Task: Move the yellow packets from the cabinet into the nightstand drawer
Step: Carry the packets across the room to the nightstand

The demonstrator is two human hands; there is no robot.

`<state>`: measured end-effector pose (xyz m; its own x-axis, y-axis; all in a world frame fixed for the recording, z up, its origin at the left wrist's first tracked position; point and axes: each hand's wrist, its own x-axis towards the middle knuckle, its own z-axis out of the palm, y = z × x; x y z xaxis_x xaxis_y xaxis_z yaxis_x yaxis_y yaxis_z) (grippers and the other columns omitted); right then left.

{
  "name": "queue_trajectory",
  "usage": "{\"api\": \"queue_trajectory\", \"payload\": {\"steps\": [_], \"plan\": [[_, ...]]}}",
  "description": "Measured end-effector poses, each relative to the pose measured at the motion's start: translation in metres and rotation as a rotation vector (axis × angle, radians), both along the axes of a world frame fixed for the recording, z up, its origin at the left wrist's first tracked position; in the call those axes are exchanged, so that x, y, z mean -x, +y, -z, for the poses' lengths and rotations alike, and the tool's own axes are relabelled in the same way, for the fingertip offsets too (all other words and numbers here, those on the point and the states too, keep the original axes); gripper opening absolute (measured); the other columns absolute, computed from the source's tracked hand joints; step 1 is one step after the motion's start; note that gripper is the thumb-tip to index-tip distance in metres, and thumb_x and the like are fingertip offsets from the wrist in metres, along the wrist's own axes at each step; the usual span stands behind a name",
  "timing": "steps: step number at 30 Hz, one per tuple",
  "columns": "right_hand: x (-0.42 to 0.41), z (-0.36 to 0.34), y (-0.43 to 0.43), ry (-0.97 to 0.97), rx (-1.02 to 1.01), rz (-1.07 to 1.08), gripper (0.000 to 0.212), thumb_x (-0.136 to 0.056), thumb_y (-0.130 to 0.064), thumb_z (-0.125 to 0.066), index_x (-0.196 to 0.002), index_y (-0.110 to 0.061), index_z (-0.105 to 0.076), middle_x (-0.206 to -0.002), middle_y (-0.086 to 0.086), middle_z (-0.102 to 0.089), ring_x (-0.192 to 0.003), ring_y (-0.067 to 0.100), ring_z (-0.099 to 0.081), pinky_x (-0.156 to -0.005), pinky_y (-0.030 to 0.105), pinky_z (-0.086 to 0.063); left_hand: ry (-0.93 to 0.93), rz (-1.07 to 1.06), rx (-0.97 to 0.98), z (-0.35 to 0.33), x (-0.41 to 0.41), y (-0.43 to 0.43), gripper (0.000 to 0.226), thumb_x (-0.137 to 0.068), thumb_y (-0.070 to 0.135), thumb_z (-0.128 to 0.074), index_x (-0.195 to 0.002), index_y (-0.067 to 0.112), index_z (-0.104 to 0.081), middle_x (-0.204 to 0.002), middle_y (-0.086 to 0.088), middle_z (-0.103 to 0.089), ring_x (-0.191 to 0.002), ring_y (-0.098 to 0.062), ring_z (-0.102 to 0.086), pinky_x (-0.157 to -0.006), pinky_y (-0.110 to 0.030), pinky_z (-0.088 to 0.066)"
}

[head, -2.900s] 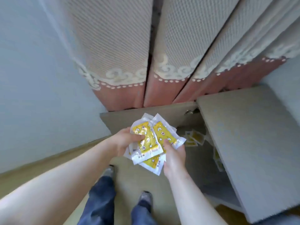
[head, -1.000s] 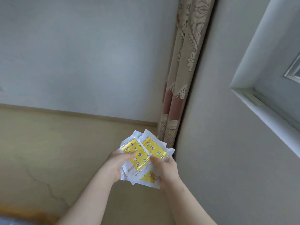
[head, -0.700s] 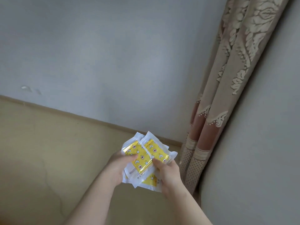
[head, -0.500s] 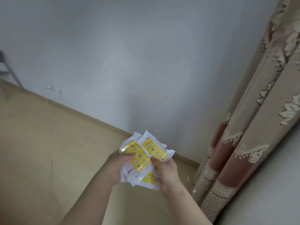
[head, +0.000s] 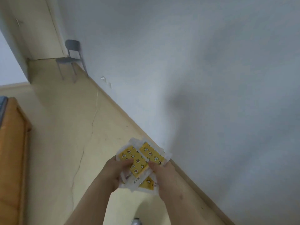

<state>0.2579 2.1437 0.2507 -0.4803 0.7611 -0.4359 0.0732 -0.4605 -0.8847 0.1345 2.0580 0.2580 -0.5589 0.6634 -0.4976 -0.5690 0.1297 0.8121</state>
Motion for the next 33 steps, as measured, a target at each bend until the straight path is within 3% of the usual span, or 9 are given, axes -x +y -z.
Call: {"api": "queue_trajectory", "payload": {"steps": [3, 6, 9, 15, 18, 22, 27, 31, 33], "plan": [[0.062, -0.002, 0.051, -0.010, -0.038, -0.029, 0.014, -0.087, -0.005, -0.061, -0.093, -0.018, -0.062, -0.095, 0.006, -0.069, -0.093, 0.028, -0.065, -0.083, 0.040, -0.054, 0.007, -0.045, -0.006, 0.000, 0.059, 0.046, 0.018, -0.086, -0.005, -0.059, -0.102, 0.003, -0.061, -0.098, -0.021, -0.069, -0.078, -0.032, -0.068, -0.057, -0.037, -0.057], [0.138, -0.008, 0.102, 0.005, -0.054, -0.067, 0.018, -0.088, -0.007, -0.060, -0.104, -0.016, -0.062, -0.097, 0.005, -0.068, -0.093, 0.026, -0.065, -0.078, 0.036, -0.053, 0.019, -0.077, -0.012, -0.006, 0.131, 0.094, 0.017, -0.086, -0.005, -0.059, -0.100, 0.003, -0.061, -0.099, -0.021, -0.069, -0.081, -0.033, -0.067, -0.058, -0.038, -0.058], [0.207, -0.018, 0.143, 0.026, -0.066, -0.107, 0.021, -0.088, -0.007, -0.060, -0.107, -0.017, -0.061, -0.099, 0.004, -0.068, -0.094, 0.024, -0.064, -0.072, 0.031, -0.052, 0.041, -0.100, -0.025, -0.019, 0.199, 0.130, 0.021, -0.086, -0.006, -0.058, -0.105, 0.000, -0.061, -0.103, -0.024, -0.068, -0.087, -0.037, -0.066, -0.072, -0.043, -0.056], [0.334, -0.013, 0.199, 0.038, -0.020, -0.254, 0.024, -0.087, -0.008, -0.058, -0.108, -0.019, -0.062, -0.102, 0.005, -0.069, -0.097, 0.028, -0.065, -0.089, 0.049, -0.053, 0.047, -0.198, -0.003, -0.019, 0.312, 0.171, 0.025, -0.086, -0.004, -0.057, -0.110, -0.002, -0.060, -0.107, -0.027, -0.067, -0.097, -0.043, -0.064, -0.082, -0.051, -0.053], [0.395, -0.001, 0.220, 0.015, -0.010, -0.318, 0.022, -0.087, -0.007, -0.059, -0.106, -0.018, -0.062, -0.101, 0.006, -0.068, -0.096, 0.028, -0.065, -0.089, 0.049, -0.052, 0.038, -0.274, 0.034, -0.010, 0.366, 0.186, 0.026, -0.085, -0.005, -0.058, -0.111, -0.002, -0.060, -0.107, -0.027, -0.066, -0.100, -0.045, -0.063, -0.087, -0.056, -0.050], [0.496, 0.008, 0.261, 0.027, -0.052, -0.444, 0.023, -0.087, -0.006, -0.059, -0.106, -0.017, -0.064, -0.098, 0.007, -0.069, -0.092, 0.026, -0.066, -0.084, 0.043, -0.055, 0.058, -0.372, 0.037, 0.000, 0.456, 0.219, 0.021, -0.086, -0.005, -0.057, -0.106, -0.001, -0.061, -0.103, -0.026, -0.068, -0.092, -0.042, -0.065, -0.082, -0.053, -0.053], [0.633, -0.002, 0.323, 0.087, -0.131, -0.573, 0.028, -0.086, -0.005, -0.058, -0.107, -0.022, -0.062, -0.096, 0.004, -0.069, -0.091, 0.021, -0.066, -0.081, 0.039, -0.055, 0.087, -0.462, 0.014, -0.012, 0.575, 0.271, 0.013, -0.087, -0.005, -0.056, -0.097, 0.002, -0.062, -0.085, -0.019, -0.073, -0.073, -0.034, -0.070, -0.061, -0.042, -0.058], [0.737, -0.012, 0.341, 0.094, -0.157, -0.661, 0.033, -0.084, -0.005, -0.059, -0.111, -0.024, -0.061, -0.099, 0.002, -0.069, -0.094, 0.020, -0.066, -0.086, 0.042, -0.055, 0.080, -0.608, 0.033, -0.021, 0.664, 0.286, 0.015, -0.087, -0.004, -0.057, -0.101, 0.003, -0.061, -0.094, -0.020, -0.071, -0.084, -0.036, -0.068, -0.062, -0.042, -0.058], [0.780, -0.013, 0.342, 0.095, -0.127, -0.710, 0.031, -0.085, -0.006, -0.060, -0.109, -0.024, -0.062, -0.100, 0.002, -0.069, -0.094, 0.019, -0.066, -0.081, 0.037, -0.056, 0.053, -0.672, 0.034, -0.020, 0.701, 0.286, 0.015, -0.088, -0.004, -0.057, -0.100, 0.004, -0.061, -0.098, -0.020, -0.070, -0.089, -0.037, -0.066, -0.067, -0.044, -0.056]]}}
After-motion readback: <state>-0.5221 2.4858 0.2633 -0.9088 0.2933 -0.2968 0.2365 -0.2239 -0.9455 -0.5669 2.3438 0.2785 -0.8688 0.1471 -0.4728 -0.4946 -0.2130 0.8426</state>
